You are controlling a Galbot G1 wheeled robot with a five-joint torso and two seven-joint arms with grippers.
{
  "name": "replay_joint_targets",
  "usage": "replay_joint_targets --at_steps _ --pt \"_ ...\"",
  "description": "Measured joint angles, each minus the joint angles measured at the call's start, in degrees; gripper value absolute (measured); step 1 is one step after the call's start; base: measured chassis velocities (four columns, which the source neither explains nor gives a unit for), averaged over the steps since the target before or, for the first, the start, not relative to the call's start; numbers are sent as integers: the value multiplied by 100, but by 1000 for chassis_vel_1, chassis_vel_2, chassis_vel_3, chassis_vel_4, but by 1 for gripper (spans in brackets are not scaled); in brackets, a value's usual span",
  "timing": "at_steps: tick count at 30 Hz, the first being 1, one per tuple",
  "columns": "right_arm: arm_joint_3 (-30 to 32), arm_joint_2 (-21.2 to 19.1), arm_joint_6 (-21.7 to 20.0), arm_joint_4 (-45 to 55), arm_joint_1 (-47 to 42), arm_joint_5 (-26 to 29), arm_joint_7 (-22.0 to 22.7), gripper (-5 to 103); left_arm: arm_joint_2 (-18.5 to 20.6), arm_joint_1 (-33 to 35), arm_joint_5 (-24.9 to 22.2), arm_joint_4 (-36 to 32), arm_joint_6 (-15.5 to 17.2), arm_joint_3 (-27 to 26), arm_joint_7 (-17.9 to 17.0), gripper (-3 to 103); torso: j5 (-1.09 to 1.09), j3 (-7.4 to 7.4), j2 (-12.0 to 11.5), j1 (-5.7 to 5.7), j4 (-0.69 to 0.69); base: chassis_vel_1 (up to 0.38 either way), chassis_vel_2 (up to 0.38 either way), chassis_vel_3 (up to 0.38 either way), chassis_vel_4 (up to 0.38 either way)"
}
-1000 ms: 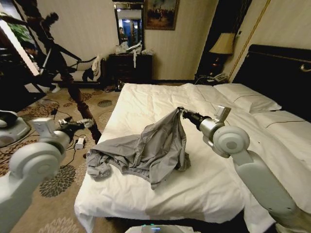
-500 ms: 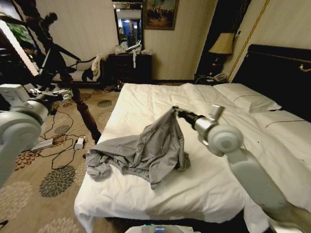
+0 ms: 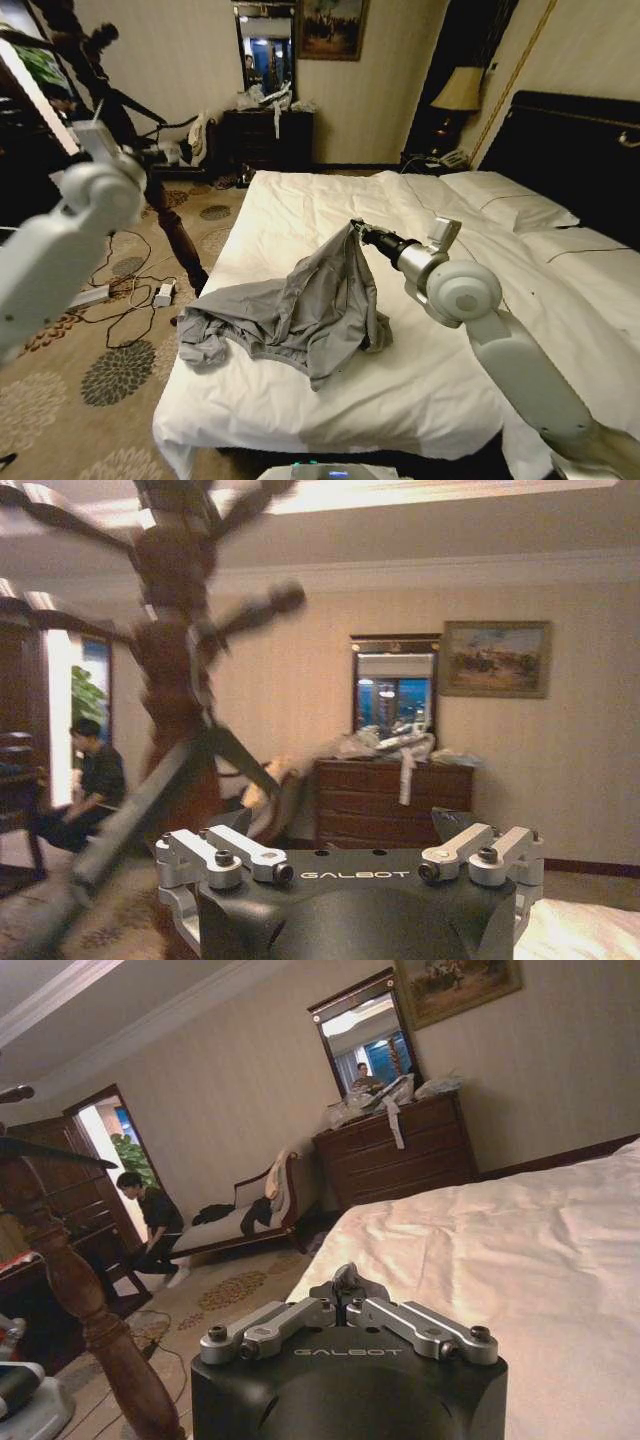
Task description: Pick up the clothes from the bed and hang them on the clothes hanger.
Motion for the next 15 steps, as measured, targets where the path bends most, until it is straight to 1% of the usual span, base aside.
replay_joint_targets --at_steps 2,3,4,5,7,8,9,12,13,15 --pt "37 -22 8 33 -52 -9 -8 0 175 -570 -154 190 304 246 -60 100 -2 0 0 0 4 0 0 0 0" --pt "37 -22 8 33 -52 -9 -8 0 175 -570 -154 190 304 246 -60 100 -2 0 0 0 4 0 0 0 0" --pt "43 -23 29 39 -70 -18 -17 0 267 -821 -148 317 440 409 -64 100 -2 -1 0 -1 6 0 0 0 0" --pt "43 -23 36 40 -76 -20 -18 0 302 -902 -123 371 475 476 -62 100 -1 -1 1 0 6 0 0 0 0" --pt "42 -23 55 51 -114 -46 -25 0 522 -1283 -3 683 677 816 62 100 -5 -1 1 -1 5 0 0 0 0" --pt "42 -23 55 51 -114 -46 -25 0 522 -1283 -3 683 677 816 62 100 -5 -1 1 -1 5 0 0 0 0" --pt "36 -23 58 71 -132 -68 -36 0 598 -1394 -106 823 802 893 93 100 -5 -1 1 -1 6 0 0 0 0" --pt "23 -16 66 103 -141 -75 -41 0 595 -1473 -335 1141 888 962 162 100 -5 -1 1 -1 4 0 0 0 0" --pt "23 -16 66 103 -141 -75 -41 0 595 -1473 -335 1141 888 962 162 100 -5 -1 1 -1 4 0 0 0 0" --pt "25 -23 74 138 -156 -61 -28 0 452 -1530 -632 1431 912 1030 199 100 -6 -1 1 -1 3 0 0 0 0"
